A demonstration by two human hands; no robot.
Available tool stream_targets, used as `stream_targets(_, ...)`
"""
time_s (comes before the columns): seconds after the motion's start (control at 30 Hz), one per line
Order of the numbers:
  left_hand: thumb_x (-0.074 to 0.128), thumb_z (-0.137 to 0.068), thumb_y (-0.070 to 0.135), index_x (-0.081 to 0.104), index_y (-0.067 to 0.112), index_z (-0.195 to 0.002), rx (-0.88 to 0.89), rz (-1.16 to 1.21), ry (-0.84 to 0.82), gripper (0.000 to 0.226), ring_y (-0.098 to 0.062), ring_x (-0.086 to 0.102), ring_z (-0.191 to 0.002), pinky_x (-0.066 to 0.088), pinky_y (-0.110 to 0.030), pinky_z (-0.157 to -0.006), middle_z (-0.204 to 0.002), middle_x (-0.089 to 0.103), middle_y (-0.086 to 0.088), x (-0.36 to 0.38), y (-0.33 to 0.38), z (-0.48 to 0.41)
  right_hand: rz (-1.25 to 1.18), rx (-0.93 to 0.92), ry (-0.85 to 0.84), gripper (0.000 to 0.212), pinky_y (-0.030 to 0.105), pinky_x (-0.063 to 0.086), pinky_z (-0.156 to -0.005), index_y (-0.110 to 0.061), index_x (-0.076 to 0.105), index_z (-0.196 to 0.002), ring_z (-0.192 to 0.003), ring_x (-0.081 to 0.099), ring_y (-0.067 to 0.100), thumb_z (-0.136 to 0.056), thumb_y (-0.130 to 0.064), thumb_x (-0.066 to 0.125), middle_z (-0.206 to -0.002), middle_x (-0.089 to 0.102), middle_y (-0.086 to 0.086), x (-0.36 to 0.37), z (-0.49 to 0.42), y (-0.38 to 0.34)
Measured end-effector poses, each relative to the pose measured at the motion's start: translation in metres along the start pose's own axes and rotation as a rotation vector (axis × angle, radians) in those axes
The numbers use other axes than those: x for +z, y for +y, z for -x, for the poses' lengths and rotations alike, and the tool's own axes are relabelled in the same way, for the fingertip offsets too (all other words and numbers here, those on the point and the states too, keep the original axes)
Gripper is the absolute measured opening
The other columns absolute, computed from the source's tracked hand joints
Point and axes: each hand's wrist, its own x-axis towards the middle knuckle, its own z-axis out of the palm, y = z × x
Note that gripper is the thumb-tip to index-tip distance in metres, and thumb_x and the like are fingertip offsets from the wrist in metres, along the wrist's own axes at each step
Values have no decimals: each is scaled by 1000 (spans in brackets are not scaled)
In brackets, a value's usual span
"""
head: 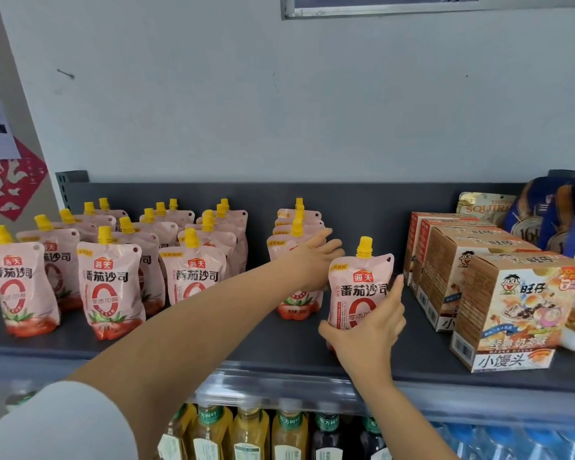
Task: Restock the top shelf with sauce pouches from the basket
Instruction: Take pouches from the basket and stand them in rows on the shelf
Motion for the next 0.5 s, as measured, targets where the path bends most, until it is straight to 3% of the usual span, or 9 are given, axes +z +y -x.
stream_targets(0.2, 40, -97, 44, 5, 22, -152, 17, -31, 140, 69, -27, -16, -146, -17, -46, -113, -161, -5, -5, 6, -2, 0, 23, 2, 3, 114, 47, 32, -104, -12, 21, -142, -124, 25, 23, -51, -24, 89, -134, 32, 8, 0, -1, 3)
stream_targets(0.3, 50, -94, 31, 35, 24, -145, -38, 161, 339, 53, -25, -9, -146, -23, -39, -109, -160, 5, -4, 4, -6, 12, 13, -5, 1, 114, 46, 31, -104, -12, 22, -142, -123, 25, 22, -50, -25, 90, -133, 33, 8, -1, -2, 3)
stream_targets(0.4, 56, -87, 18, 57, 22, -125, -77, 441, 437, 38, -20, 24, -137, 2, -40, -113, -140, 46, 2, -2, -8, 41, -13, -11, -6, 119, 46, 30, -106, -13, 23, -142, -126, 26, 22, -48, -31, 93, -134, 33, 7, -2, -2, 2)
stream_targets(0.5, 60, -82, 10, 63, 14, -107, -33, 905, 389, 26, -15, 54, -106, 42, -35, -98, -108, 64, 1, 5, 0, 79, -17, -6, -13, 122, 45, 30, -107, -13, 22, -143, -128, 26, 22, -47, -34, 94, -135, 33, 7, -3, -2, -1)
